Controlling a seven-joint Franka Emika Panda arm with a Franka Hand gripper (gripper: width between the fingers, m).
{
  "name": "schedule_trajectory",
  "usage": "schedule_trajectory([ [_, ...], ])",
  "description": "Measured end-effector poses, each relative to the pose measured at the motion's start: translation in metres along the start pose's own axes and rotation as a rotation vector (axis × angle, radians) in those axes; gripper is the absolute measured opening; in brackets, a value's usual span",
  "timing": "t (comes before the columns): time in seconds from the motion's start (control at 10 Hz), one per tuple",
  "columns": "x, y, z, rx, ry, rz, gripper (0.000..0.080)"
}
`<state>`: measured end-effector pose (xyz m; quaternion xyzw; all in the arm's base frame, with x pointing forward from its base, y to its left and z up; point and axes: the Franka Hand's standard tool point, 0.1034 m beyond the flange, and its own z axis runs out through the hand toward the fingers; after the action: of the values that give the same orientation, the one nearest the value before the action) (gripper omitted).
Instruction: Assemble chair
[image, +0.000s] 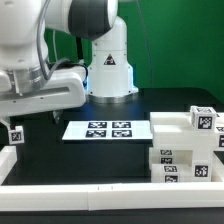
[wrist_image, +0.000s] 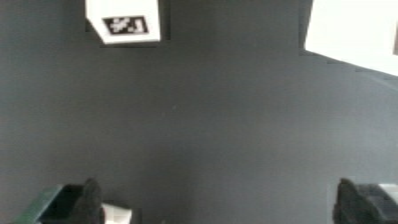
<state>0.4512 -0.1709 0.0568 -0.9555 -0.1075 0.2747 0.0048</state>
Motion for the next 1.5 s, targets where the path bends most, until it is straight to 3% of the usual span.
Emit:
schedule_trajectory([
  [0.1, 0.000, 0.001, 0.004, 0.010, -0.043, -0.001, 0.0649],
  [0.2, -0.011, 0.012, 0.015, 0.012, -0.124, 0.003, 0.0649],
  [0.4, -0.020, 0.038, 0.018, -0.025, -0.269, 0.032, 0.0649],
  [0.8, -0.017, 0.037, 0.030, -0.026, -0.310, 0.041, 0.0649],
  [1.1, -0.037, 0.035, 0.072, -0.007, -0.385, 0.080, 0.0649],
  [1.3, -0.036, 0.035, 0.071, -0.006, -0.384, 0.078, 0.0649],
  [1.5, -0.043, 0.040, 0.083, 0.002, -0.406, 0.092, 0.0649],
])
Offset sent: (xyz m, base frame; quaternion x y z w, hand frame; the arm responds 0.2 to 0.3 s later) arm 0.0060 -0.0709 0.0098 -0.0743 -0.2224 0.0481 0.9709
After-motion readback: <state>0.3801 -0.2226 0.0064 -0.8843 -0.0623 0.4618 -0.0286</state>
